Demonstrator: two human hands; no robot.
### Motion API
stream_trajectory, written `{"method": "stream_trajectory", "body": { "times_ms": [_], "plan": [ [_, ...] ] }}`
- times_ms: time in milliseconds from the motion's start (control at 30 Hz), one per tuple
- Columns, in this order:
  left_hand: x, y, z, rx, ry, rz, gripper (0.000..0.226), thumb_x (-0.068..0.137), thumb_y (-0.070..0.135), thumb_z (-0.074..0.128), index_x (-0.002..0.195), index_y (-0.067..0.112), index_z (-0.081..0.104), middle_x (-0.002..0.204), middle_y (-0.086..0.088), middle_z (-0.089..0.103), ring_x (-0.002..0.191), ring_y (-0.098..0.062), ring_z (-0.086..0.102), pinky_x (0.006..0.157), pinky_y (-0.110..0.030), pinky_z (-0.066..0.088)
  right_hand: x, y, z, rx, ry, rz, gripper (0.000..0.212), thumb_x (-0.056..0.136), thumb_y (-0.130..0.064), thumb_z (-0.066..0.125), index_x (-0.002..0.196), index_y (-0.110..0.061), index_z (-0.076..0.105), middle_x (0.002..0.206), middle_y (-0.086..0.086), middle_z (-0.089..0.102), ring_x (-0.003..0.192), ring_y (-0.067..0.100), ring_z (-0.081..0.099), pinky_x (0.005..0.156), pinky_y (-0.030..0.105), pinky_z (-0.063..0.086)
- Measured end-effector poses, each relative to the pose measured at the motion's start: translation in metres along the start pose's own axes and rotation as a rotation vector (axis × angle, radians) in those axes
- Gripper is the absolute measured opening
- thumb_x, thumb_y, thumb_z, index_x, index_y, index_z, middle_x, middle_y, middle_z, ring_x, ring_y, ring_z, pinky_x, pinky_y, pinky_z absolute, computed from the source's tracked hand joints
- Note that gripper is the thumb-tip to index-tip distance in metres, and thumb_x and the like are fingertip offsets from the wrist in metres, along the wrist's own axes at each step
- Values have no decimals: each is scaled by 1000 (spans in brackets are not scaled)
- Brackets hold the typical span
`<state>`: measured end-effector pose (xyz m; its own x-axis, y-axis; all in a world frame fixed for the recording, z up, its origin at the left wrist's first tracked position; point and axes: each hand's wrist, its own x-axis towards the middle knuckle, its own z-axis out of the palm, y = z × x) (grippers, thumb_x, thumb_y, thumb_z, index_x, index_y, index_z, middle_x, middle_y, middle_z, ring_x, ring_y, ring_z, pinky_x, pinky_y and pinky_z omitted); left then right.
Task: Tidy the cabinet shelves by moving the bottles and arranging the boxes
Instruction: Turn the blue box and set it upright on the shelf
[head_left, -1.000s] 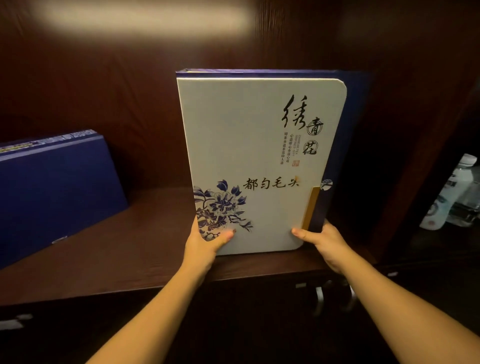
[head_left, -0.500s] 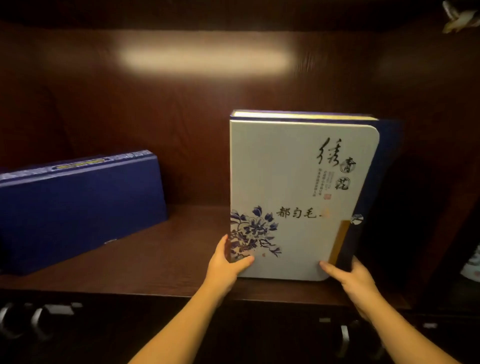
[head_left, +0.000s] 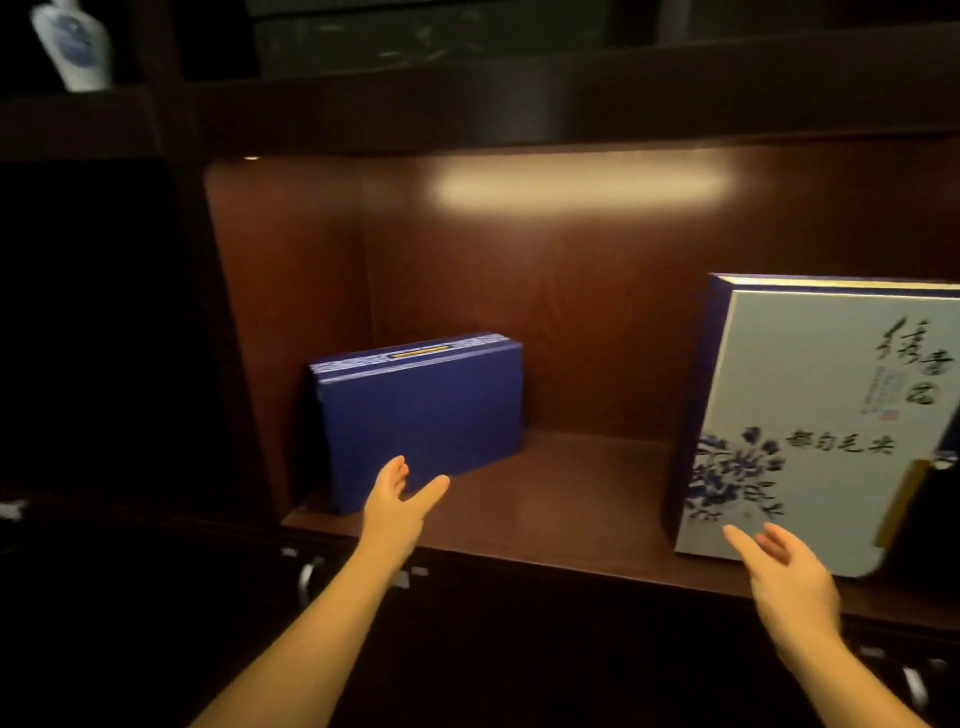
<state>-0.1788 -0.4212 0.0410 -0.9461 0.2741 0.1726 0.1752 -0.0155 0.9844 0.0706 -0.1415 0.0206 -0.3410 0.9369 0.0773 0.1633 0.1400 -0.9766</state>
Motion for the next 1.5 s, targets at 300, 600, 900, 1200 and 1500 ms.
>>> {"method": "stream_trajectory", "body": {
  "times_ms": [300, 600, 900, 1200, 1500],
  "plan": [
    [46, -18, -100, 56, 180, -21, 88, 76, 36, 75, 148, 17, 28, 153, -8, 34, 140, -23, 33, 110, -42, 33, -14, -46, 150, 21, -276, -66, 67, 81, -41, 73, 138, -12, 52, 131, 9, 61, 101, 16, 53, 87, 31, 39],
    [134, -48, -81, 25, 225, -10, 57, 94, 49, 42, 147, 31, 31, 151, 2, 38, 135, -16, 39, 102, -30, 34, 90, -64, 280, 27, -378, -42, 80, 83, -40, 72, 149, -14, 35, 150, 10, 44, 127, 28, 52, 87, 31, 46],
    [155, -69, -59, 130, 238, 7, 53, 96, 39, 44, 146, 36, 30, 134, 15, 47, 120, -11, 47, 94, -29, 36, 148, -49, 361, 128, -570, -95, 97, 66, -56, 79, 147, -29, 34, 146, -6, 48, 131, 20, 49, 105, 44, 43],
    [60, -82, -28, 345, 236, 155, 71, 77, 50, 38, 146, 40, 27, 156, 20, 17, 115, -10, 47, 82, -11, 32, 169, -55, 406, 256, -831, 42, 146, 31, -73, 84, 154, -34, 17, 149, -12, 40, 131, 16, 47, 113, 41, 34],
    [27, -58, 11, 240, 184, 125, 47, 68, 50, 50, 101, 82, 40, 132, 47, 36, 120, 21, 38, 93, 0, 31, 114, -63, 408, 174, -975, 194, 56, 85, -52, 65, 127, -15, 63, 121, 4, 69, 110, 23, 66, 94, 40, 52]
  ]
}}
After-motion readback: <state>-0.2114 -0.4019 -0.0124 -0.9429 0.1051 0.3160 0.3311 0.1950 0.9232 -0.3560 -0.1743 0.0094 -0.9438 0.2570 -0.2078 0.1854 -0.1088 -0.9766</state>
